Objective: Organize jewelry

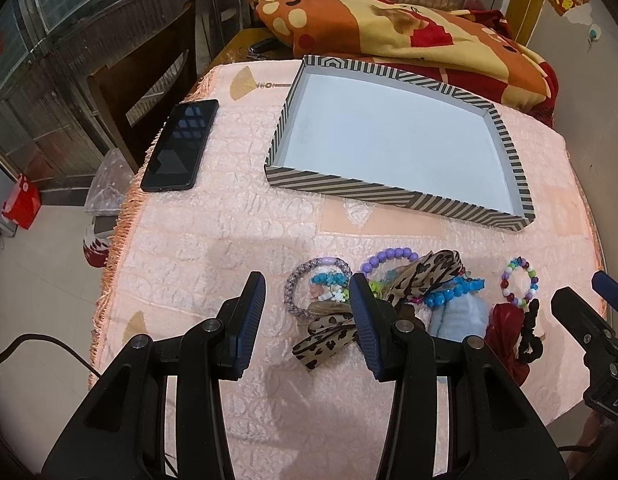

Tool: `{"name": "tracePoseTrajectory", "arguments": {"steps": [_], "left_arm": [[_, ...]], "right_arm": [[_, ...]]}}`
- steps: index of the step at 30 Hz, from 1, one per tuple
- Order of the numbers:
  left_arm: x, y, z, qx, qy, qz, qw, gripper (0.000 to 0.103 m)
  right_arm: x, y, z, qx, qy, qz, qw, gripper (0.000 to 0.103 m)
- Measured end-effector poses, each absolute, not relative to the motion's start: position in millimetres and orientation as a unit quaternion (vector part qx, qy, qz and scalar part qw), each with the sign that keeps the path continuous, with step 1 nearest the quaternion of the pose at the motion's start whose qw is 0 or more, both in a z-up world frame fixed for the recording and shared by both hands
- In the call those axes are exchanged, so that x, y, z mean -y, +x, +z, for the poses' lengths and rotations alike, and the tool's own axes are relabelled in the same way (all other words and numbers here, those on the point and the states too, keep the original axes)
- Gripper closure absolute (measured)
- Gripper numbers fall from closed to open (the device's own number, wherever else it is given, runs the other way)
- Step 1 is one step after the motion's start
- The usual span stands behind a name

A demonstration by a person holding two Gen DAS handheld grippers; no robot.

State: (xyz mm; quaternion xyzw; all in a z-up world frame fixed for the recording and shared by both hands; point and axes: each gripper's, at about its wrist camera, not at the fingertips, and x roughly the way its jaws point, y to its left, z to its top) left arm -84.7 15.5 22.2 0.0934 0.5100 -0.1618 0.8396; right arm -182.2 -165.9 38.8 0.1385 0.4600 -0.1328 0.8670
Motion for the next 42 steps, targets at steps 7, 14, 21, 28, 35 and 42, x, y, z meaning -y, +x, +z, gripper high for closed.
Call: {"name": "tracePoseTrajectory", "arguments": {"steps": [7,14,21,28,35,42], "left_arm": [[-18,-80,18,-0.524,0.082,-0.173,0.830,0.060],[-21,-82,22,-0.530,0.065,-0.246,0.809,0.042],[1,-94,8,-0.539,0.098,-0.320,0.773,0.037],[27,-88,-14,-0.545,0.119,-0.329,0.761,0.037],[44,-93,-43,-0.556,0.177,-0.332,0.741,0.074],[27,-90,-23,-0.540,0.151,-0.331,0.759,0.094]], "right_arm": [[170,-182,35,-0.462,0.135,-0.132,0.866,0.000],[179,-185,31,-0.471,0.123,-0.129,0.864,0.000],[197,-206,28,-0.479,0.118,-0.110,0.863,0.000],[197,-220,17,-0.488,0.140,-0.091,0.856,0.013],[188,-221,15,-0.494,0.145,-0.064,0.855,0.013],[168,-203,13,-0.497,0.166,0.010,0.851,0.043]]}}
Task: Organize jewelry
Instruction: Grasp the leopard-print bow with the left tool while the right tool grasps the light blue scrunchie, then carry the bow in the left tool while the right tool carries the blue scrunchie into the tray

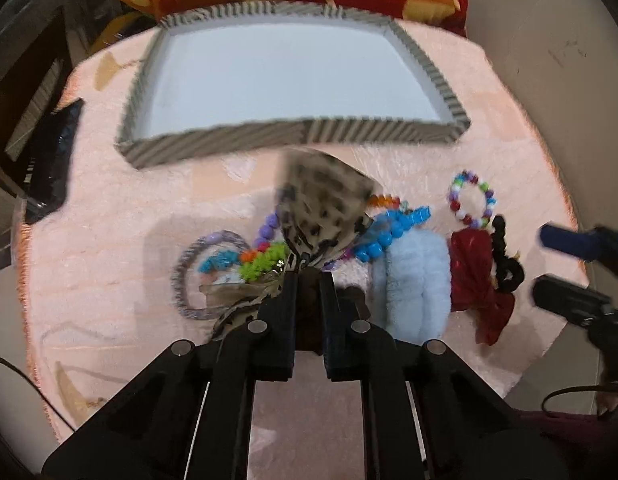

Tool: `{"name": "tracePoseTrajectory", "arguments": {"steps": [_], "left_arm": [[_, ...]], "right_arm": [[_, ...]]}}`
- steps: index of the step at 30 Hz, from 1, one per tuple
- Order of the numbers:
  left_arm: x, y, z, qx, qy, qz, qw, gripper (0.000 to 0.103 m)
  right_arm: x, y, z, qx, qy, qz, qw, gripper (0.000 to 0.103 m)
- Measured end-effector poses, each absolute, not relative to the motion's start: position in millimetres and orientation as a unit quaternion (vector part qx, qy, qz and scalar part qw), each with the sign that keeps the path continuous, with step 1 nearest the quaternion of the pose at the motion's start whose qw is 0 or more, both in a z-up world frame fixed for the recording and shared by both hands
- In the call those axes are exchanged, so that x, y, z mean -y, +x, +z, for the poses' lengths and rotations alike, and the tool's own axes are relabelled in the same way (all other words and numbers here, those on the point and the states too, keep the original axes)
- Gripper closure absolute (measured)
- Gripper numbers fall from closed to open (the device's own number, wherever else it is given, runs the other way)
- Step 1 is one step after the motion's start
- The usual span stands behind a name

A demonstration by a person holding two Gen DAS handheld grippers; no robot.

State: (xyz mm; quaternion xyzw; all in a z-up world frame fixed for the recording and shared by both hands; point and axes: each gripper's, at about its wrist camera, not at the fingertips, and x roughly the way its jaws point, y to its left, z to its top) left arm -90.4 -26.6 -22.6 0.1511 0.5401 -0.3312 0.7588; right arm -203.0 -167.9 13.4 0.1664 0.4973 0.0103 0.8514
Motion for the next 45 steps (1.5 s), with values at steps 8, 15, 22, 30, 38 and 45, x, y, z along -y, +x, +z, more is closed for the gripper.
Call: {"name": "tracePoseTrajectory", "arguments": {"steps": [8,15,22,30,38,45], "left_arm": [[-9,-79,6,-0.529,0.105,-0.314,0.781,0.094],[-24,-79,13,-0.530,0.087,-0.301,0.788,0.094],[-38,-74,33,-0.543,0.029,-0.336,0.769,0.094],[-52,-74,48,-0.544,0.013,-0.339,0.767,0.094],[-54,-66,48,-0.538,0.011,-0.326,0.777,0.094],[-50,-55,53,-0.529,0.011,-0.315,0.788,0.094]], "right_arm": [[139,-162,-16,-0.536,0.183,0.061,0.822,0.045],[140,-140,-42,-0.565,0.185,0.029,0.804,0.045],[135,-127,-67,-0.583,0.179,0.018,0.792,0.059],[135,-140,-62,-0.581,0.217,0.086,0.780,0.084],[128,-148,-40,-0.564,0.224,0.129,0.784,0.085],[135,-145,-30,-0.564,0.205,0.129,0.790,0.087]]}}
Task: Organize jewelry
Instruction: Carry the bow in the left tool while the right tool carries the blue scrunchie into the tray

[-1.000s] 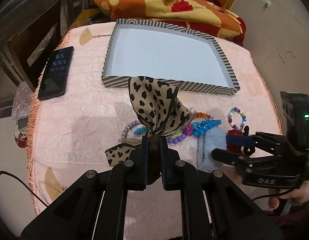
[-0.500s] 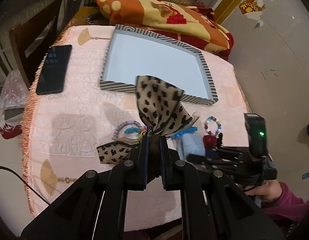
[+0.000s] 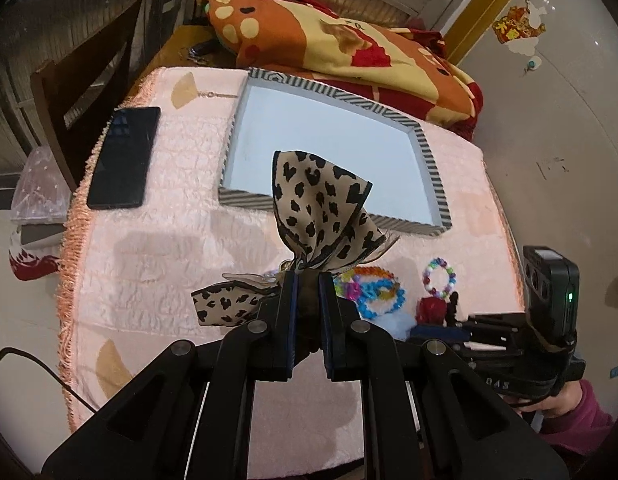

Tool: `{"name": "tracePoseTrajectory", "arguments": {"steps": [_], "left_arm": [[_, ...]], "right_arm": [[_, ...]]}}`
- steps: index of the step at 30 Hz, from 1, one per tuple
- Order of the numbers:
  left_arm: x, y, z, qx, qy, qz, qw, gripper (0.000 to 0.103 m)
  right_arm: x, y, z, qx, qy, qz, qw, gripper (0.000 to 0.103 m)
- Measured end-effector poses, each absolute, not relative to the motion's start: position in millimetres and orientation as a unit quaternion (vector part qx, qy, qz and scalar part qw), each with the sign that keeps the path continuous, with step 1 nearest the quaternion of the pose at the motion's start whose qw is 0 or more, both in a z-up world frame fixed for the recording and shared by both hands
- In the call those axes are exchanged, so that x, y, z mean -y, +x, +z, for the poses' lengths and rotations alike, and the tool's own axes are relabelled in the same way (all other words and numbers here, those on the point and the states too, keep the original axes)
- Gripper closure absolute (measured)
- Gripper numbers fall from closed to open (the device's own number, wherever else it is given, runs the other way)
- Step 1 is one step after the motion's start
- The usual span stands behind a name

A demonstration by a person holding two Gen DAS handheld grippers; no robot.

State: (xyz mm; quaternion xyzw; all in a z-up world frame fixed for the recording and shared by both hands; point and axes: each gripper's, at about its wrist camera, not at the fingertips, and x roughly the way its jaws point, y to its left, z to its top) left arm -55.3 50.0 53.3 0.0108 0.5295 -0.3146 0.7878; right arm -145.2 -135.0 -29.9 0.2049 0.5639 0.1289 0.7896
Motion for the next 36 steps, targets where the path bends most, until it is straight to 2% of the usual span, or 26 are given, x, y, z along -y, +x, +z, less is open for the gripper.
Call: {"name": "tracePoseTrajectory", "arguments": {"steps": [5,6,7,8,9,10,16,17,18,20,24,36], "left_arm": [[-50,-53,52,-0.530,0.012,-0.308,0.790,0.094],[-50,-53,52,-0.530,0.013,-0.307,0.790,0.094],[-50,-53,51,-0.531,0.015,-0.307,0.790,0.094],[-50,-54,51,-0.531,0.016,-0.307,0.790,0.094],[-50,-54,51,-0.531,0.016,-0.307,0.790,0.094],[-49,-54,50,-0.531,0.016,-0.307,0.789,0.094],[-42,-55,47,-0.535,0.023,-0.311,0.785,0.094],[-41,-56,46,-0.536,0.025,-0.311,0.784,0.094],[-40,-56,44,-0.538,0.028,-0.311,0.783,0.094],[-38,-58,42,-0.541,0.032,-0.311,0.781,0.094],[-38,-58,37,-0.546,0.036,-0.306,0.779,0.094],[-19,-23,61,-0.526,0.024,-0.305,0.794,0.094]], "right_arm": [[133,-148,-42,-0.590,0.179,0.094,0.782,0.087],[134,-149,-41,-0.589,0.177,0.086,0.784,0.084],[137,-149,-40,-0.588,0.178,0.079,0.785,0.078],[138,-151,-39,-0.586,0.175,0.071,0.788,0.054],[140,-152,-38,-0.586,0.172,0.064,0.790,0.036],[140,-153,-38,-0.584,0.167,0.056,0.792,0.035],[127,-147,-51,-0.597,0.163,0.065,0.783,0.035],[120,-145,-56,-0.600,0.155,0.067,0.782,0.038],[115,-144,-60,-0.604,0.146,0.066,0.781,0.051],[107,-143,-70,-0.612,0.120,0.056,0.780,0.069],[123,-148,-64,-0.592,0.152,0.063,0.789,0.081],[160,-105,-1,-0.513,0.208,0.089,0.828,0.082]]}}
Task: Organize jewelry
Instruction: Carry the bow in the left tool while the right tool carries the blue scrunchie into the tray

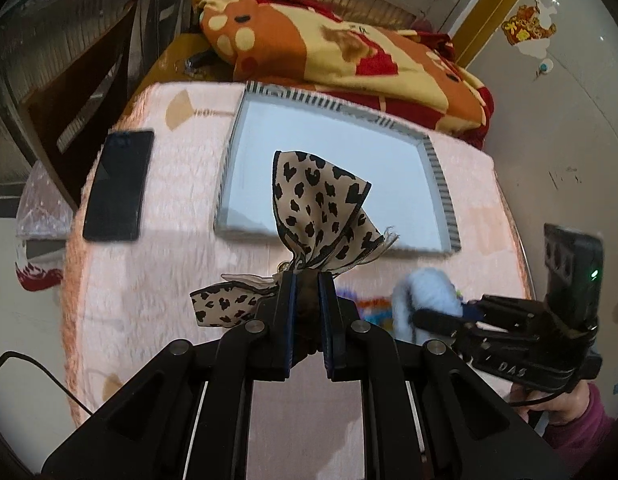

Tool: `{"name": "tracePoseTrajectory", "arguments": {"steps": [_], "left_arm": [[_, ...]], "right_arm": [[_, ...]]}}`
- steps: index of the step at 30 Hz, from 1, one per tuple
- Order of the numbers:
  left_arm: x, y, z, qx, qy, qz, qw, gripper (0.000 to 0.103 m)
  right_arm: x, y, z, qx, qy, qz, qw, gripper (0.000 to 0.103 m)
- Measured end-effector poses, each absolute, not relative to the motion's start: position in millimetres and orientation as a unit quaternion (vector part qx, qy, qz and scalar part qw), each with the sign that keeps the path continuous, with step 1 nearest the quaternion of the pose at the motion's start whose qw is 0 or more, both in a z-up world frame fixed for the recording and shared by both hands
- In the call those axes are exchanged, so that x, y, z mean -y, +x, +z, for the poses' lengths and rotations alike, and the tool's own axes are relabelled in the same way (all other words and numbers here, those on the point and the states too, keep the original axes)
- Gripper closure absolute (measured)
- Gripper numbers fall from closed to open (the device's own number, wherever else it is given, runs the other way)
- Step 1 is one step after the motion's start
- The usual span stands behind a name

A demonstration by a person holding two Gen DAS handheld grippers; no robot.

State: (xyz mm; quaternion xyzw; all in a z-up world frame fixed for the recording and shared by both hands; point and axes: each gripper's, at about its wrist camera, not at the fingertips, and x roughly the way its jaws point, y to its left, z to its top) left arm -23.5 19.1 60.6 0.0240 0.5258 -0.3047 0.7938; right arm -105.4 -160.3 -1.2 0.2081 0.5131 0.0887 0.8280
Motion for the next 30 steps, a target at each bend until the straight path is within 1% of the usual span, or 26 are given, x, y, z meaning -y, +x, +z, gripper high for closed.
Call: {"name": "tracePoseTrajectory", "arguments": {"steps": [3,6,12,19,25,30], "left_arm": [[-6,-4,63,-0.521,0.024,-0.302,0.798,0.094],[5,18,59,-0.526,0.024,-0.292,0.799,0.094],[26,67,39,-0.539,0.038,-0.259,0.800,0.094],[48,119,16,-0.560,0.030,-0.244,0.791,0.094],[74,152,6,-0.558,0.045,-0.247,0.791,0.094],[85,172,-13,-0.571,0.052,-0.240,0.783,0.094]], "right_arm": [[171,-80,9,-0.498,0.207,0.080,0.838,0.082],[179,-51,6,-0.494,0.215,0.066,0.840,0.082],[193,-4,-10,-0.503,0.236,0.051,0.830,0.082],[219,46,-30,-0.509,0.253,0.034,0.822,0.082],[234,79,-41,-0.507,0.258,0.027,0.822,0.082],[239,95,-51,-0.507,0.255,0.023,0.823,0.082]]}}
